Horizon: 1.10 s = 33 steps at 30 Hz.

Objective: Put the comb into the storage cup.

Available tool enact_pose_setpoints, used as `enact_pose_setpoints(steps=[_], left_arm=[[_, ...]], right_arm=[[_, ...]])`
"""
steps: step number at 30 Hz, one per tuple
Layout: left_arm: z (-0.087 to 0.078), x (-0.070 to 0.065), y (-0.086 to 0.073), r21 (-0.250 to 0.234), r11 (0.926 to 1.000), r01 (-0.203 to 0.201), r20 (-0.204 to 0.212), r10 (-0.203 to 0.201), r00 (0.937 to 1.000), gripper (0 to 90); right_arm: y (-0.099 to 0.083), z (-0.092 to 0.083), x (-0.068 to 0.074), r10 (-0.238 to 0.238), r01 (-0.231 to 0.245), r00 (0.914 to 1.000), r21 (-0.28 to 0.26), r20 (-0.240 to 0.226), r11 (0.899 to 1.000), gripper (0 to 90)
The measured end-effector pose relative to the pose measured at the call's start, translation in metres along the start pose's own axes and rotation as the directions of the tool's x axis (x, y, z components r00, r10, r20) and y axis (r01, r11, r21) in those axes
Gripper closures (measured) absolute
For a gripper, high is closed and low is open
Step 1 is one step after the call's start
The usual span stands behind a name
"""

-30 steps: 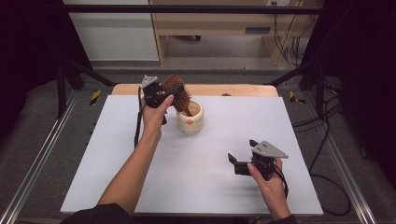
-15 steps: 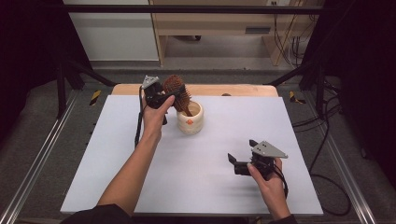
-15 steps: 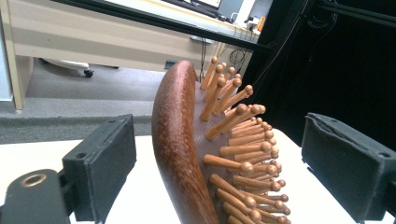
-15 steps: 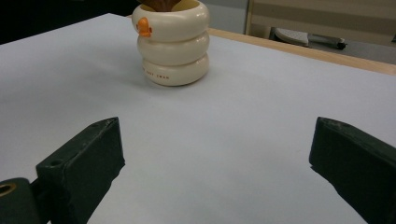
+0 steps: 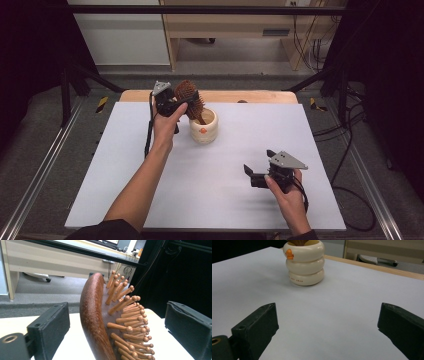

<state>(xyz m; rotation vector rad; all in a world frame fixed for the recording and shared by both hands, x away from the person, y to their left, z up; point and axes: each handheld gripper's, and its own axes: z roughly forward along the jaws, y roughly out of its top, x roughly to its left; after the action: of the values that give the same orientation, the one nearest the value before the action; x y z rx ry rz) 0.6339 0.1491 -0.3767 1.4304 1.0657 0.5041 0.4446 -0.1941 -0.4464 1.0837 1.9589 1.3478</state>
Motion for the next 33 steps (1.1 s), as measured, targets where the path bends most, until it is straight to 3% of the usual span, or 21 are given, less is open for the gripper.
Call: enact_pose_setpoints(steps=[24,30,33], left_arm=[[-0.020,-0.007,0.005,-0.025,0.9990,-0.038,-0.005,0.037,0.9993,2.8],[-0.026,-0.009,0.008,-0.034,0.9978,-0.056,0.005,0.056,0.9984,2.8],[-0.030,-0.008,0.009,-0.045,0.9980,-0.046,0.018,0.046,0.9988,2.8]], right_arm=[[-0.001,-0.001,-0.001,-0.008,0.007,0.9999,0.005,0.010,1.000,3.6],[0.000,-0.003,0.001,-0.031,0.031,0.9995,-0.006,-0.001,1.000,3.5],[-0.001,-0.004,0.002,-0.048,0.048,0.9988,-0.001,0.002,0.999,3.6]])
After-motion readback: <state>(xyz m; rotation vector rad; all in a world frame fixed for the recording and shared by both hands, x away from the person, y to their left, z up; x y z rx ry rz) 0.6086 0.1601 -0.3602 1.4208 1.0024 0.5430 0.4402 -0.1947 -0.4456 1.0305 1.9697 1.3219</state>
